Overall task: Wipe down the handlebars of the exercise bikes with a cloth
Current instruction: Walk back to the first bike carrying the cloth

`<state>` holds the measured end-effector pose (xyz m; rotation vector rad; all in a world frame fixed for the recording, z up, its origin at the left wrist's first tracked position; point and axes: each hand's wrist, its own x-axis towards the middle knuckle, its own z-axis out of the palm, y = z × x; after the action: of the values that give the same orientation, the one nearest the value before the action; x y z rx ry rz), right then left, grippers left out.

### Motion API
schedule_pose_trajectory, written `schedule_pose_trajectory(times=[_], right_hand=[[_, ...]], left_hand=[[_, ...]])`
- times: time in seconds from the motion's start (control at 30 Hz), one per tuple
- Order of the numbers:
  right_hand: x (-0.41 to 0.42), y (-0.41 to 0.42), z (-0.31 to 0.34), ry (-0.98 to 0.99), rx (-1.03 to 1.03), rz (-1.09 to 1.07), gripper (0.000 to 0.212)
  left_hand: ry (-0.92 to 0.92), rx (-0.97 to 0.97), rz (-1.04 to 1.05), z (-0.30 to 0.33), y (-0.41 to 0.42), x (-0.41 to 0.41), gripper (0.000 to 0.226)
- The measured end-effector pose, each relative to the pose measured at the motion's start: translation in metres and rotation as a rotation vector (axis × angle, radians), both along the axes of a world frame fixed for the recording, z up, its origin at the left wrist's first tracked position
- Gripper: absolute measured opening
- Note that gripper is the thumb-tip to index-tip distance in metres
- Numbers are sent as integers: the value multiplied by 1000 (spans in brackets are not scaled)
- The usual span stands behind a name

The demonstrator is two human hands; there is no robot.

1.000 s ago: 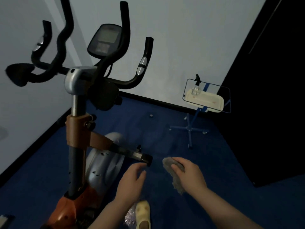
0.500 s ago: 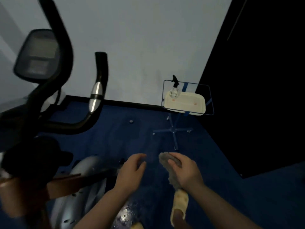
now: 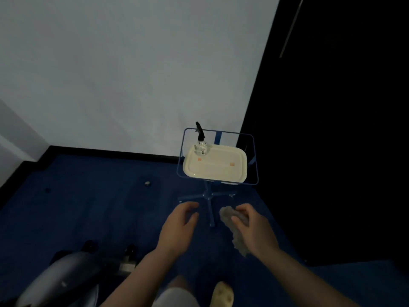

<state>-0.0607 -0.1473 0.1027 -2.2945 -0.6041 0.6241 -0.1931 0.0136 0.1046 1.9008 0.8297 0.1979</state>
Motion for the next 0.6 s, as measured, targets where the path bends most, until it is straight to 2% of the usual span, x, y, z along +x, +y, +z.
schedule_pose_trajectory(times=[0.17,0.6], right_hand=[[50,16,-16,22,-52,-26,6],[179,113,-81,157,-184,-217,12]], left_hand=[[35,-13,-12,-9,21,46,26],[252,-140,-99,-74,136,193,26]])
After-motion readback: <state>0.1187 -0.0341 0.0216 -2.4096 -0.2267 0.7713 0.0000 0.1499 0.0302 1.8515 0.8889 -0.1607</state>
